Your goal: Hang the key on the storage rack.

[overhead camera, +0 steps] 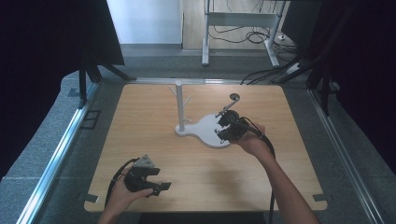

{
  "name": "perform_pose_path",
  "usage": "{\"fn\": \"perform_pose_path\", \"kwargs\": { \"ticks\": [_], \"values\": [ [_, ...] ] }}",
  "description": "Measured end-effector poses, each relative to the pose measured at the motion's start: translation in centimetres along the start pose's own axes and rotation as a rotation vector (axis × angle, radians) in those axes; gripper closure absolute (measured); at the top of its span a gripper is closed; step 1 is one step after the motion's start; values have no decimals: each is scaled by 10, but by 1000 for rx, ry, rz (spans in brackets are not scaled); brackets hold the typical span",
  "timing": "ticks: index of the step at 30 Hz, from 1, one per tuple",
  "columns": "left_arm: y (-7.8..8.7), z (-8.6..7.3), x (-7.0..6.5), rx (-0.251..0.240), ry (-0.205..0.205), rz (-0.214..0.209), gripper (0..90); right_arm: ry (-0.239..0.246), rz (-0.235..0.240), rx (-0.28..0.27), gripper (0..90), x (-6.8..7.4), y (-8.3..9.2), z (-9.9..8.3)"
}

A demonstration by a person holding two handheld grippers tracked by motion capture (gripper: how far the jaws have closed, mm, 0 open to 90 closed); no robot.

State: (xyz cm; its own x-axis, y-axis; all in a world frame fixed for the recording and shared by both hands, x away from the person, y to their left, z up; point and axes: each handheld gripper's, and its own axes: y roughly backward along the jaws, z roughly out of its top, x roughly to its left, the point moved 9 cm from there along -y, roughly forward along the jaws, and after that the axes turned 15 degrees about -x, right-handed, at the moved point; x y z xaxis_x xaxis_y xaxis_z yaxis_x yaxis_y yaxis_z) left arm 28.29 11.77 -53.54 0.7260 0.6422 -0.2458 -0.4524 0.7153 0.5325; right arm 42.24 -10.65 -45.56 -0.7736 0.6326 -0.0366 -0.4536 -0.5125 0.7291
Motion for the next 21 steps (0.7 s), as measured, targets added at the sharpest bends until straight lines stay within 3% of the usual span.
{"fn": "perform_pose_path", "kwargs": {
  "ticks": [21],
  "values": [
    [3,2,0,-11,4,0,251,-26,-1,-5,847,-7,-18,22]
  ]
}}
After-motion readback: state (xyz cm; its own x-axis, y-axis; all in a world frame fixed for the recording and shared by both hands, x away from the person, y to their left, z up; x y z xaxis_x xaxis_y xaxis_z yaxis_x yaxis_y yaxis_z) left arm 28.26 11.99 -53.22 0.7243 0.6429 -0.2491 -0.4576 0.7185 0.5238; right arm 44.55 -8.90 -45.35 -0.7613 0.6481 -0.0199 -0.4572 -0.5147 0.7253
